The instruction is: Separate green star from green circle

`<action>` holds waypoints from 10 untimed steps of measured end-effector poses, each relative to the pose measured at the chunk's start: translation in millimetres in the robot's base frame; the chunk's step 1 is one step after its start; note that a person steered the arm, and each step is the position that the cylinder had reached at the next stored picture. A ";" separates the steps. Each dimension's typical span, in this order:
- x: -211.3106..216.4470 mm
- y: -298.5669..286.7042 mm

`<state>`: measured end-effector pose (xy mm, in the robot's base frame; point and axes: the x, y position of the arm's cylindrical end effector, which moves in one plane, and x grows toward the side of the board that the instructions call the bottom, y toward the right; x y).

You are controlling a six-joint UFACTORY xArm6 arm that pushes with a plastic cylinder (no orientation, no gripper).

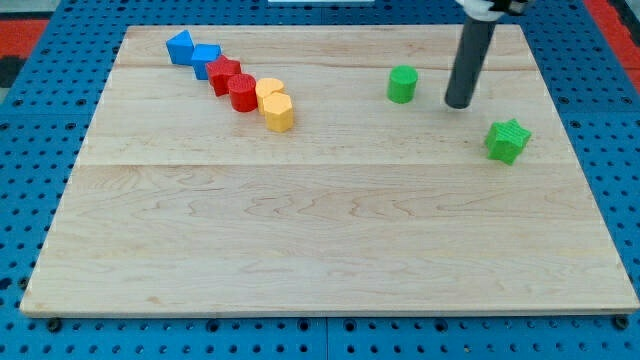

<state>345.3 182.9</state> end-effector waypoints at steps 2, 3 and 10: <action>-1.1 30.9; 3.9 41.8; 98.9 -23.2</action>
<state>444.2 159.7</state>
